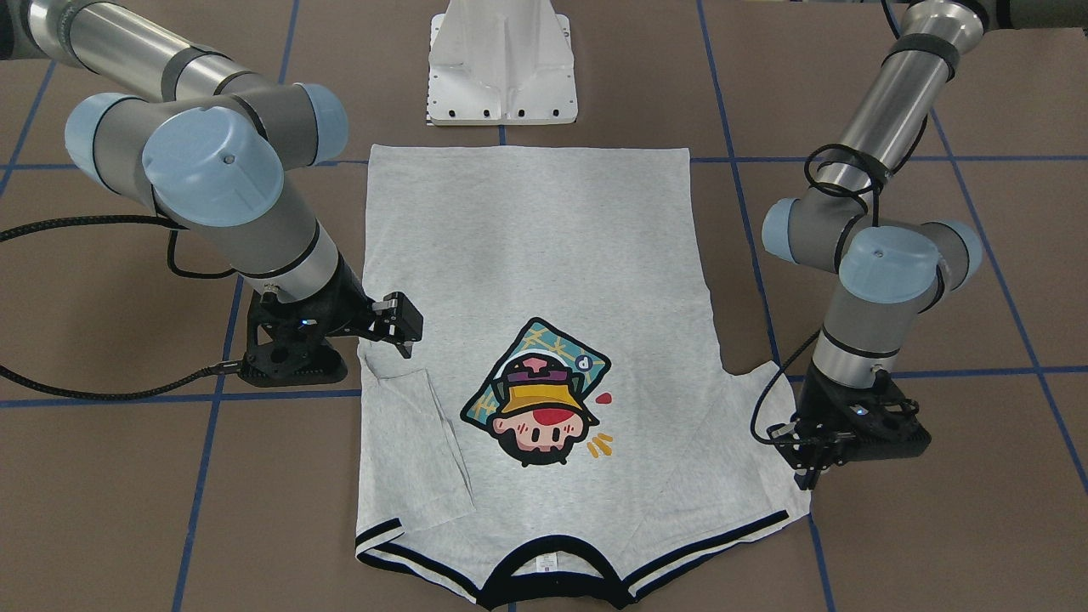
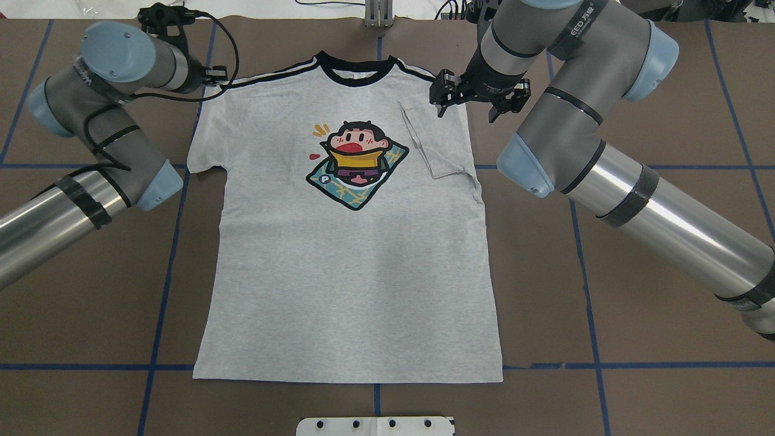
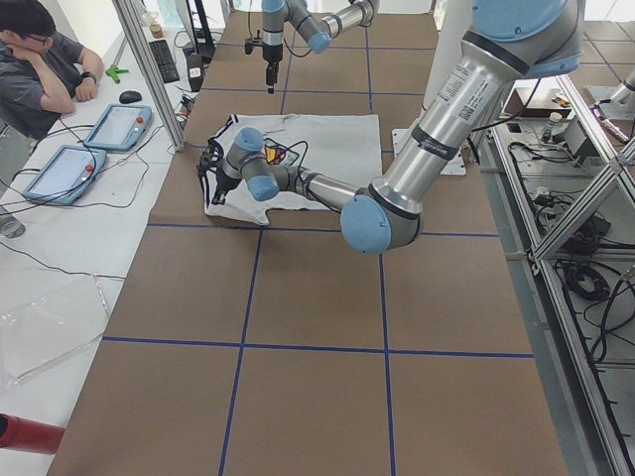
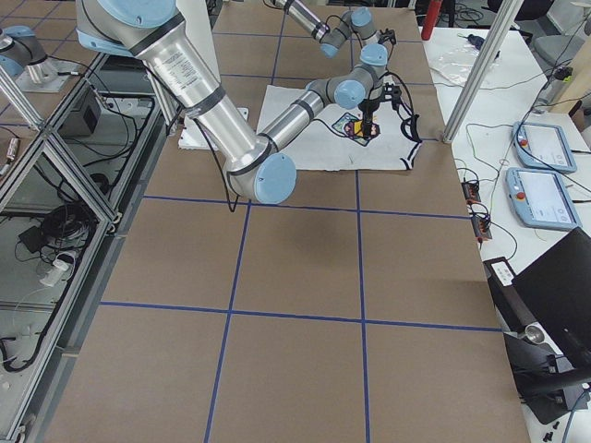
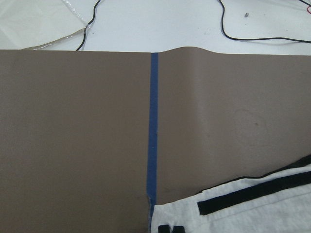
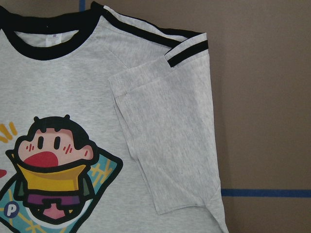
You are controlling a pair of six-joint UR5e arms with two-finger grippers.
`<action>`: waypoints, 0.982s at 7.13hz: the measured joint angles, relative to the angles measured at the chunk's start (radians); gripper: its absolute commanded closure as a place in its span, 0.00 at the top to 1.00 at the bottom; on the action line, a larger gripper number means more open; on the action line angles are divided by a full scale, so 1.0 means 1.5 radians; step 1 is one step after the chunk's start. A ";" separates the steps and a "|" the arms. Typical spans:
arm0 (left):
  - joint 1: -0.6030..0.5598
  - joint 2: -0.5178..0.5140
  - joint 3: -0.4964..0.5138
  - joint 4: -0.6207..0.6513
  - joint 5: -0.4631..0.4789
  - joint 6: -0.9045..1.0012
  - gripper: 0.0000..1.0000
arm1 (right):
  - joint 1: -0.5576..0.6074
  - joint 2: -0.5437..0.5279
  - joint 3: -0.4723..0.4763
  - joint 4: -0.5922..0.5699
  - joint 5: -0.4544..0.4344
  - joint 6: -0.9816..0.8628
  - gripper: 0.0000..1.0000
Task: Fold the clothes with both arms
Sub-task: 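Fold the sleeve nearest the left gripper inward while the right gripper moves toward the hem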
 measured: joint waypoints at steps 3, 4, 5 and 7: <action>0.065 -0.140 0.105 0.020 0.005 -0.125 0.00 | 0.002 -0.004 0.002 0.001 0.001 -0.001 1.00; 0.074 -0.167 0.141 0.005 0.008 -0.137 0.00 | 0.002 -0.005 0.002 0.001 0.002 -0.002 1.00; 0.078 -0.180 0.171 -0.025 0.017 -0.142 0.00 | 0.003 -0.006 0.002 0.002 0.002 -0.003 1.00; 0.080 -0.189 0.206 -0.070 0.036 -0.144 0.00 | 0.003 -0.009 0.002 0.002 0.002 -0.005 1.00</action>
